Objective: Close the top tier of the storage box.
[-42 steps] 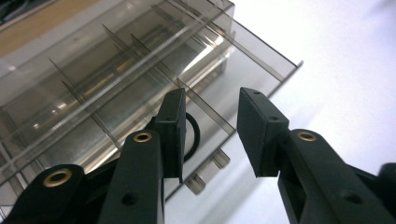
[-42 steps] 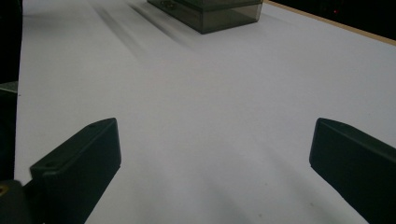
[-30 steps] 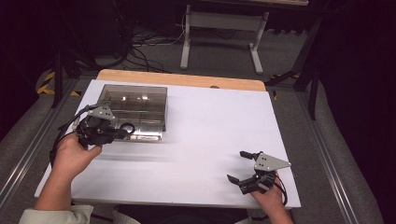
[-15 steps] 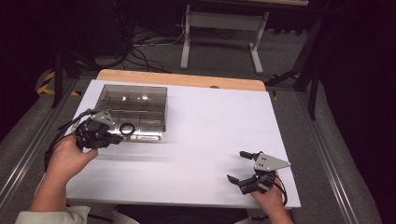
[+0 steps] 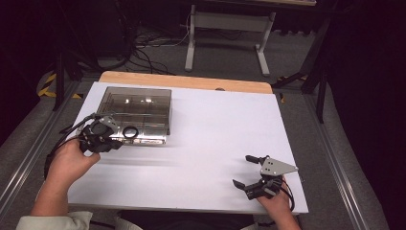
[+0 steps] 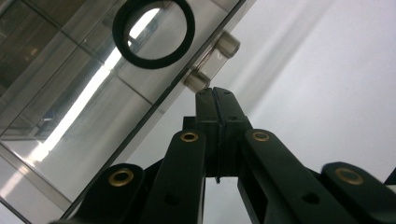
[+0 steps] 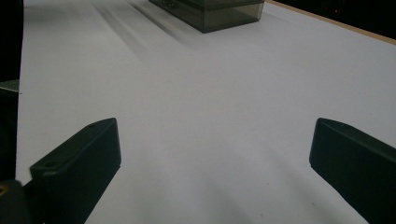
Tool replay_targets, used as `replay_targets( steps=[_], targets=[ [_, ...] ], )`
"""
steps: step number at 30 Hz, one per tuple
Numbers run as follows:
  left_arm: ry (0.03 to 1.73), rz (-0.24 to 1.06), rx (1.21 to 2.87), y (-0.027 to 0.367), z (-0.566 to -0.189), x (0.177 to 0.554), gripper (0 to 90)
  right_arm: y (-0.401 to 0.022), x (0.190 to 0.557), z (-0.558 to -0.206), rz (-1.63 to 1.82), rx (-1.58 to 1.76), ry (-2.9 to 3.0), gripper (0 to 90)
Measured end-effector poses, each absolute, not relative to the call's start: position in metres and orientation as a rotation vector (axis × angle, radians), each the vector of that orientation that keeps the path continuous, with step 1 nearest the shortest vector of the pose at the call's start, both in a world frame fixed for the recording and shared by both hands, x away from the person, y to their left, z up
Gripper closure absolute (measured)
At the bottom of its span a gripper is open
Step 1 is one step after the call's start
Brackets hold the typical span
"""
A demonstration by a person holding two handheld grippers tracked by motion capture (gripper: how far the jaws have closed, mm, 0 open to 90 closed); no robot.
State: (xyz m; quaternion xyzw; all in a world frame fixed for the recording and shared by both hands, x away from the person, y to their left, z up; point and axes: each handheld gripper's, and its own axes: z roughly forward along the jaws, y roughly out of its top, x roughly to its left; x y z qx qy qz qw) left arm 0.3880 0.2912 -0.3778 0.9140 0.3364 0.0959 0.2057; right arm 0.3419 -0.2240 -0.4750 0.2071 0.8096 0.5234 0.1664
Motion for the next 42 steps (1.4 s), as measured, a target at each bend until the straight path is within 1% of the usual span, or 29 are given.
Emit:
replay_targets(
  steps=[5, 12, 16, 21, 33, 40, 42],
  targets=[
    [0.954, 0.257, 2.556, 0.292, -0.380, 0.389, 89.8, -0.224, 0.342, -0.475, 1.489, 0.591, 2.305, 2.7],
    [0.971, 0.281, 2.580, 0.292, -0.386, 0.394, 89.8, -0.224, 0.342, -0.475, 1.491, 0.594, 2.304, 2.7],
    [0.977, 0.284, 2.564, 0.292, -0.386, 0.394, 89.8, -0.224, 0.342, -0.475, 1.491, 0.594, 2.305, 2.7],
    [0.951, 0.292, 2.567, 0.294, -0.388, 0.396, 89.8, -0.224, 0.342, -0.475, 1.493, 0.597, 2.304, 2.7],
    [0.952, 0.286, 2.554, 0.295, -0.389, 0.397, 89.8, -0.224, 0.342, -0.475, 1.492, 0.596, 2.306, 2.7],
    [0.984, 0.289, 2.506, 0.296, -0.389, 0.398, 89.8, -0.224, 0.342, -0.475, 1.491, 0.596, 2.306, 2.7],
    [0.992, 0.306, 2.486, 0.296, -0.388, 0.398, 89.8, -0.224, 0.342, -0.475, 1.490, 0.595, 2.306, 2.7]
  ],
)
